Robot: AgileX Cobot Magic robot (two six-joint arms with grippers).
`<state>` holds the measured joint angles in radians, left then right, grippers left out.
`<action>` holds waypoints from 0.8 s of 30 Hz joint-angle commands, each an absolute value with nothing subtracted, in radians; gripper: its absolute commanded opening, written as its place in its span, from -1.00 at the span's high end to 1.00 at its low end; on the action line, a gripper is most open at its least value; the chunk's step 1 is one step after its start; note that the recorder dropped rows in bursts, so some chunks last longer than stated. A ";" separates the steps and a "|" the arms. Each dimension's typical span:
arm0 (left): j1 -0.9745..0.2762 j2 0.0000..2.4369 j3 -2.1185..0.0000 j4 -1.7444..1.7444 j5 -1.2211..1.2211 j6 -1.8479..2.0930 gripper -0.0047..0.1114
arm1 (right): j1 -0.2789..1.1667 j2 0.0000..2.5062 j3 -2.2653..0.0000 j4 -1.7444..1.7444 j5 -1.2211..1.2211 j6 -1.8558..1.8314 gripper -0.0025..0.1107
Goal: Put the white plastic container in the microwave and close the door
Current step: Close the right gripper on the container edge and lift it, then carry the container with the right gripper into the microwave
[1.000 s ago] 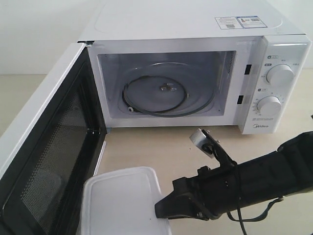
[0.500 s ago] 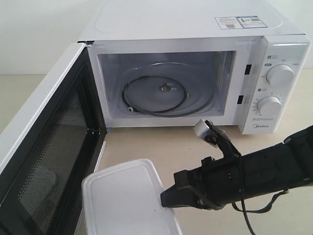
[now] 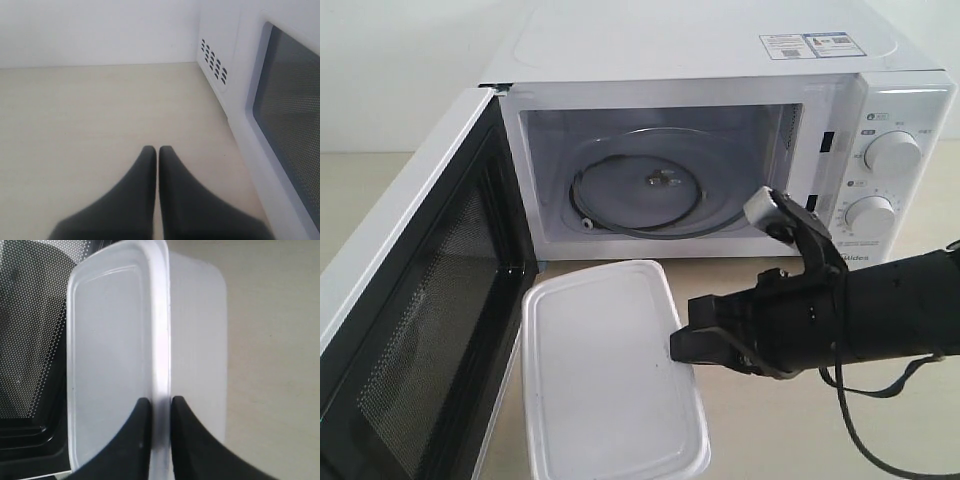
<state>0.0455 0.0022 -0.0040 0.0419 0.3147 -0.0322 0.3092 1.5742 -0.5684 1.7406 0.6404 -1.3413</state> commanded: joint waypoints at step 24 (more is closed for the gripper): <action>0.047 0.000 0.000 0.043 0.312 -0.028 0.85 | 0.311 1.046 -0.358 1.744 0.493 -1.227 0.96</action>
